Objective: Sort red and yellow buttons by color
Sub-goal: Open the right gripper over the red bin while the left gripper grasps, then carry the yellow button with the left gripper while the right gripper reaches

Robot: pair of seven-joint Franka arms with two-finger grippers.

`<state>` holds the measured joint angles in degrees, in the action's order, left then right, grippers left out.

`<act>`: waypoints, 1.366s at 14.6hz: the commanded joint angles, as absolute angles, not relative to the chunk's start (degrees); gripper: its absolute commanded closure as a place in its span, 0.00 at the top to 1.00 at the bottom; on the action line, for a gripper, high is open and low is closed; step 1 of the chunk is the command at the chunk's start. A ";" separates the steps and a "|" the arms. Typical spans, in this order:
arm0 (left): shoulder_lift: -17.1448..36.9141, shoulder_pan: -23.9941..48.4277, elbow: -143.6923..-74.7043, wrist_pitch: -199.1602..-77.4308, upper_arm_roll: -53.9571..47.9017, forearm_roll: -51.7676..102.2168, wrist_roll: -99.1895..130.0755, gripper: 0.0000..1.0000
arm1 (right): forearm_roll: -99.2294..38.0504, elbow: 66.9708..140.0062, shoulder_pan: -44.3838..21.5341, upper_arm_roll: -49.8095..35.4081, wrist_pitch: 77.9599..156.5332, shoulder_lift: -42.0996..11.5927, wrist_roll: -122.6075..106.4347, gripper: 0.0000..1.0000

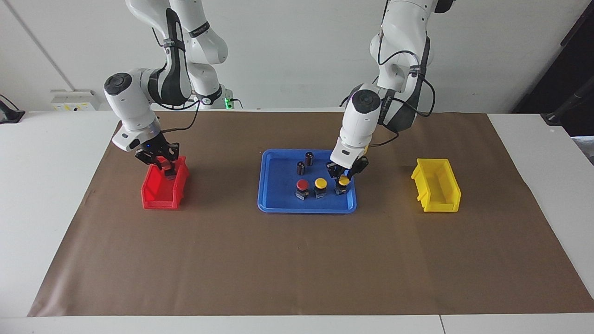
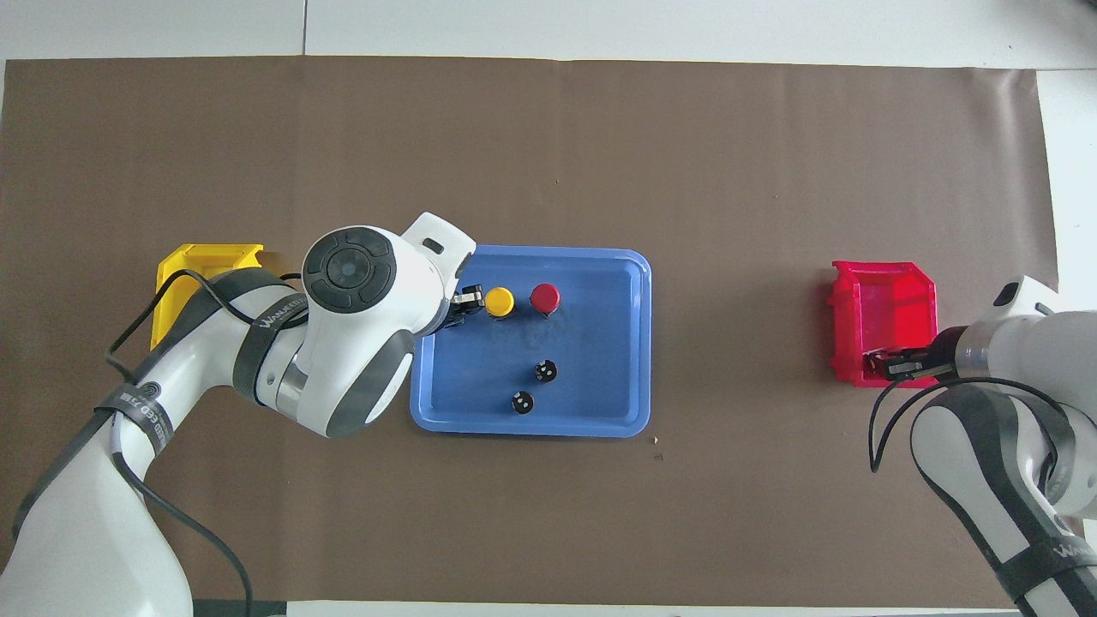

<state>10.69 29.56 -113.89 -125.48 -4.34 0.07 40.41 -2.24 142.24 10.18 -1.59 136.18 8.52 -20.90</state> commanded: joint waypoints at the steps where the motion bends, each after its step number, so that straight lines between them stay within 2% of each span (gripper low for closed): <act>1: 8.18 29.10 -104.98 -110.80 -3.43 -0.09 40.44 0.01 | -3.69 142.56 11.43 -2.11 136.41 9.32 -23.29 0.63; 3: 7.39 27.08 -101.88 -103.66 -3.08 -0.09 35.11 0.02 | -3.69 140.55 11.34 -2.20 134.83 8.88 -23.20 0.74; 4: 5.38 25.16 -102.47 -101.36 -2.90 -0.09 29.94 0.02 | -3.69 138.01 11.34 -2.11 132.56 7.92 -23.20 0.80; 7: 2.82 15.76 -103.36 -98.79 -2.90 -0.09 16.40 0.02 | -3.60 122.76 9.77 -2.72 117.57 4.67 -21.89 0.93; 9: 2.37 9.78 -103.45 -98.18 -2.90 -0.35 8.29 0.02 | -3.52 111.58 3.12 -2.81 111.12 -0.06 -12.19 0.99; 11: 2.02 5.91 -103.80 -96.86 -2.81 -0.97 3.45 0.02 | -3.25 106.11 -7.07 -2.81 112.14 -3.24 4.39 0.99; 14: 0.36 1.16 -108.08 -100.00 -2.81 -0.97 -1.83 0.02 | -2.55 96.00 -19.65 -2.81 115.03 -13.51 25.43 0.99; 17: -3.77 0.09 -119.15 -111.42 -2.73 -0.97 -3.86 0.02 | 0.69 90.36 -27.14 -2.81 118.64 -21.43 36.10 0.99; 20: -3.43 -2.20 -122.86 -115.91 -2.81 -0.97 -7.03 0.02 | 1.23 93.86 -28.90 -2.81 123.47 -22.15 37.78 0.99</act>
<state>-0.95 -0.67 -117.89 -111.90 -2.18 -0.03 -4.80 0.74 94.16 -28.91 -3.08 122.11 -21.72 36.71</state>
